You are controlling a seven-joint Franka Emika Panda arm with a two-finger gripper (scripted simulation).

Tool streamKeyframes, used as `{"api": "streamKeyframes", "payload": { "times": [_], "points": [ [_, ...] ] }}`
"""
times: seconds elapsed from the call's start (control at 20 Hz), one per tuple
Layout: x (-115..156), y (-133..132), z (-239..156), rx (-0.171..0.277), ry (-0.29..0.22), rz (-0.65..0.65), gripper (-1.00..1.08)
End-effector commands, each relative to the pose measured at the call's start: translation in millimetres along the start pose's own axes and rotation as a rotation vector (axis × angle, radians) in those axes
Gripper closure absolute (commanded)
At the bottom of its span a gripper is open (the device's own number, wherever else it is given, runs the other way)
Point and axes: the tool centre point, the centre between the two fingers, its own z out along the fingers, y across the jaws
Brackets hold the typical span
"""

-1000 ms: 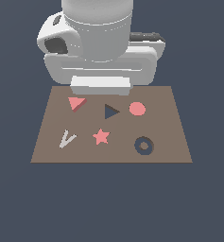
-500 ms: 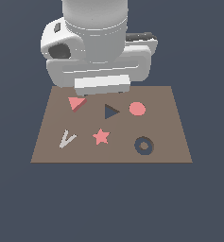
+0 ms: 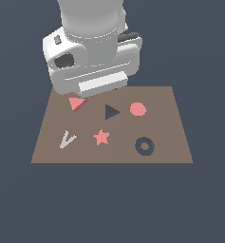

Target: Insert a designated object into the corresponding slot on a board.

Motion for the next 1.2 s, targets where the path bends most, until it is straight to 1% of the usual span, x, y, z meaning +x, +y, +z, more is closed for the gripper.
{"api": "streamKeyframes", "payload": {
  "times": [0.0,0.65,1.15],
  "points": [
    [-6.9,2.7,6.3,0.001,0.0,-0.082,-0.92],
    [-37.4,26.1,39.9,0.003,0.0,-0.519,-0.92],
    [-51.3,51.4,65.0,0.005,0.0,-0.841,-0.92]
  ]
}}
